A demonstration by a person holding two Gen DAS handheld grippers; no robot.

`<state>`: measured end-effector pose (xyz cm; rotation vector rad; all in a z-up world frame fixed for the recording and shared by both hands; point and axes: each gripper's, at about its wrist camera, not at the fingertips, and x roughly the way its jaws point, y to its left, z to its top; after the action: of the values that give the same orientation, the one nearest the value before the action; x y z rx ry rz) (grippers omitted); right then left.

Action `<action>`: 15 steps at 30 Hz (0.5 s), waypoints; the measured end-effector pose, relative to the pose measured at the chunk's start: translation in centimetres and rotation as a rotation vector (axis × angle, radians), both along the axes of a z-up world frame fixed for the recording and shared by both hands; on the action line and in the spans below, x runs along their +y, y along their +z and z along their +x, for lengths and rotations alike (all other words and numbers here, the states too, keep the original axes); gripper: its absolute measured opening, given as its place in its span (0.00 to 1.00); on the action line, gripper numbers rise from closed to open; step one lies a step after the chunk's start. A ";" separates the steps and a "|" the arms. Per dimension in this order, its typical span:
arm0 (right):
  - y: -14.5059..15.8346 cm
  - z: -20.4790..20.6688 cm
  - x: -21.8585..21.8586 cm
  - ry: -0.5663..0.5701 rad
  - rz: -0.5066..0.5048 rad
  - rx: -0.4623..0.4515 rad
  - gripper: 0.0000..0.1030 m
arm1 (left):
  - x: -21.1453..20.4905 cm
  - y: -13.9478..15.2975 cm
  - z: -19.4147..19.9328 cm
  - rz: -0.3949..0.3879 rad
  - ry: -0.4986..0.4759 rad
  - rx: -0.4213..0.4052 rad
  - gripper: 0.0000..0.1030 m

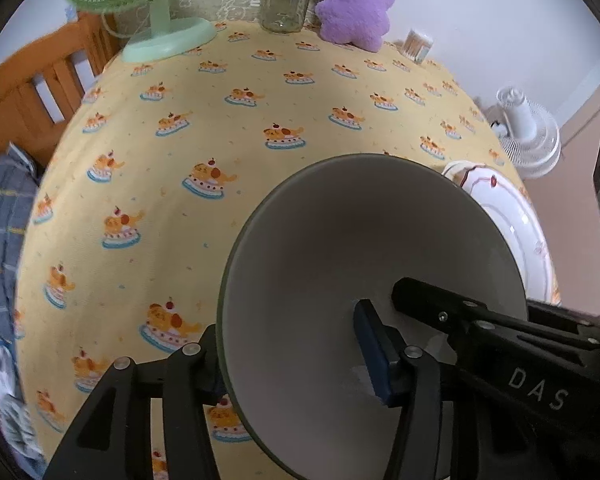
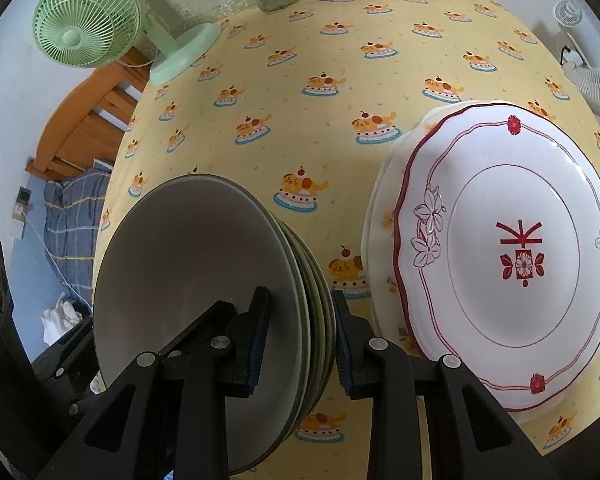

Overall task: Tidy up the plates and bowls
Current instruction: 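Carry the stacked bowls with both tools over the red-patterned plate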

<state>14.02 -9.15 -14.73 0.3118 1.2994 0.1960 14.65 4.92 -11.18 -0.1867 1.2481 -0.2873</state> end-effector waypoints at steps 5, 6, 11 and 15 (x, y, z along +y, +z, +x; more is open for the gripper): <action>0.1 0.1 0.0 0.000 -0.005 0.008 0.31 | -0.1 0.1 0.0 -0.002 -0.002 0.009 0.51; 0.2 0.0 0.3 0.016 -0.023 0.003 0.32 | -0.1 0.1 0.0 0.003 -0.012 0.007 0.51; 0.3 -0.3 0.6 0.029 -0.043 0.011 0.32 | -0.1 0.3 -0.3 0.012 -0.032 0.026 0.50; 0.6 -0.7 0.6 0.008 -0.047 0.018 0.33 | -0.2 0.9 -0.6 0.007 -0.043 0.027 0.50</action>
<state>13.32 -8.55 -14.14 0.2686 1.3217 0.1694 14.05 4.75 -10.31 -0.1589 1.2809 -0.3182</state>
